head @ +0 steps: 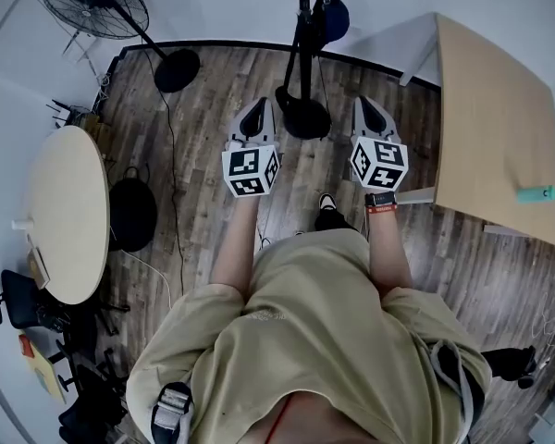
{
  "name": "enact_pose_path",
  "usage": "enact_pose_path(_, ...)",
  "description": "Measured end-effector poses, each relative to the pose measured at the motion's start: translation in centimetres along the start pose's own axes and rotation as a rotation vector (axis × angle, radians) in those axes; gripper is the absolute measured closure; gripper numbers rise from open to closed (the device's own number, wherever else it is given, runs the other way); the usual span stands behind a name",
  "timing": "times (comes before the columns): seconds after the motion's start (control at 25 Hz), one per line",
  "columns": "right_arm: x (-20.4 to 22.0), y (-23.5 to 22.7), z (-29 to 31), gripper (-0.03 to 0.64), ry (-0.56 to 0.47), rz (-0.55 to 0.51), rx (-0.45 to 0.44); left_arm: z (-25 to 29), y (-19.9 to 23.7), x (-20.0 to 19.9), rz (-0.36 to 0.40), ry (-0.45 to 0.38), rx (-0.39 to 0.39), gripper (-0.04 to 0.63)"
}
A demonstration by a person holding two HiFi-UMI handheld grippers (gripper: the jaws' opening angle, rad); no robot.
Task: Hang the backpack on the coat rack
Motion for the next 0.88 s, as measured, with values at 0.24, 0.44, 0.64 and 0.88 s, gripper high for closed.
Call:
enact_pose_path(0.24, 0.2, -0.3, 0.1, 0.601, -0.004, 0.03, 0.001, 0.6, -1.0, 0.5, -0.008, 0.034, 0.043, 0.572)
enact_pose_path(0.44, 0.7, -1.4, 1.4, 0.601, 0.043, 0.058, -0.007, 2.0, -1.8, 0.6, 0.004, 0.041, 0.088, 0.572)
enact_pose_path(0.64, 0.6, -3.0, 3.4, 0.601, 0.049, 0.051, -0.013, 4.4, -1.7, 1.0, -0.012, 0.059, 0.086, 0.572)
enact_pose_path(0.88, -0.1, -5.1, 8.4, 0.601, 0.065, 0.047, -0.045, 8.8, 0.0, 1.2, -0.139, -0.035, 0.097, 0.572)
Point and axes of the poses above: the fingertips, and each gripper's own axes: z forward along the fingers, y to its left, x out of its underside, the point moved 5 cm from there along -z, backward along the fingers, and after that the axes turned 6 degrees about x, right-handed, at the moved point
